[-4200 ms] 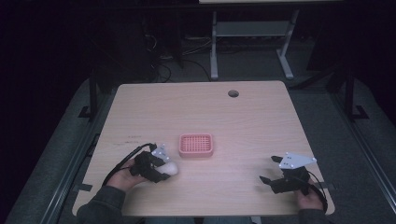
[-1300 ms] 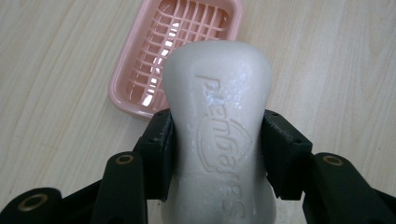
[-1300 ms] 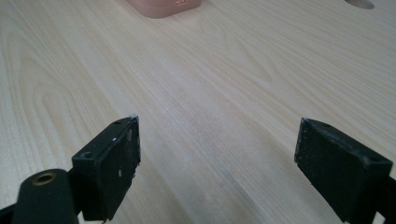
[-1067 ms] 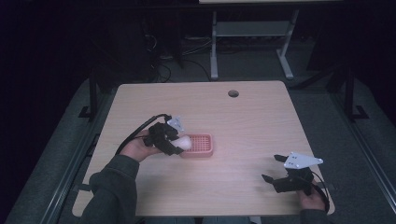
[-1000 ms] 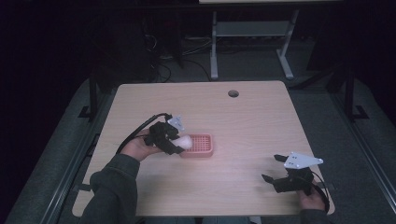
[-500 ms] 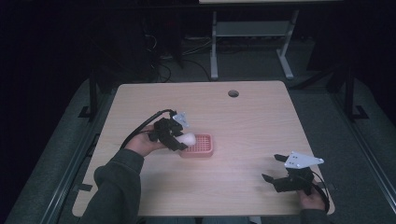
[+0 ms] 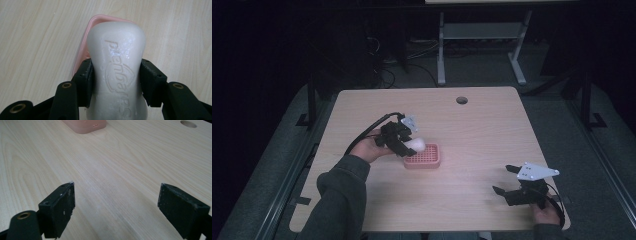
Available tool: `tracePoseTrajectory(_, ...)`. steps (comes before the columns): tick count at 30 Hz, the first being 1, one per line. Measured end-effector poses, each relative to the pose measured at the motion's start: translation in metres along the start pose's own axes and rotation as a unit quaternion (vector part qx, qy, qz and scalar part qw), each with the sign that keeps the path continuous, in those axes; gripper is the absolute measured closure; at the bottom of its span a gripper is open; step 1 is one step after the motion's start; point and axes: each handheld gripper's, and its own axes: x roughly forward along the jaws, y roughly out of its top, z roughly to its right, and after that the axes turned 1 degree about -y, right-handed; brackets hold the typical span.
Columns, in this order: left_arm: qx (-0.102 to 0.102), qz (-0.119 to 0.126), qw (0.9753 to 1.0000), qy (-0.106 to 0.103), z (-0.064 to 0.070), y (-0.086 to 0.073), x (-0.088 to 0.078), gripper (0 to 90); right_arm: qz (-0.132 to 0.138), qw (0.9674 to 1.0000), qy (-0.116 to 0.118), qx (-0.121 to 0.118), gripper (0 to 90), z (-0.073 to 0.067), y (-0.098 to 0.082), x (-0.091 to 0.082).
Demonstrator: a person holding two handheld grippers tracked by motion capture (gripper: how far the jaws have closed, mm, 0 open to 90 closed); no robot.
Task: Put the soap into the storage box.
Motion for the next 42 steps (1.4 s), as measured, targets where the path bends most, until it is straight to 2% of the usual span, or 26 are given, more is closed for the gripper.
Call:
tracePoseTrajectory(11,0.001,0.001,1.0,-0.005,-0.005,0.006,0.007,49.5,0.002,1.0,0.001,-0.002,13.6,0.001,0.0,0.0)
tracePoseTrajectory(22,0.003,-0.008,0.9999,-0.011,-0.011,0.014,0.022,49.5,0.004,1.0,0.001,-0.003,13.6,0.001,0.0,-0.001)
tracePoseTrajectory(27,0.0,-0.012,0.9997,-0.019,-0.014,0.018,0.033,49.5,0.006,0.9999,0.003,0.008,13.6,0.001,0.0,-0.001)
tracePoseTrajectory(32,-0.001,-0.016,0.9996,-0.024,-0.016,0.019,0.041,49.5,0.007,0.9999,0.003,0.008,13.6,0.001,0.0,-0.002)
tracePoseTrajectory(42,-0.005,-0.022,0.9993,-0.029,-0.019,0.021,0.05,49.5,0.007,0.9999,0.004,0.008,13.6,0.001,0.0,-0.002)
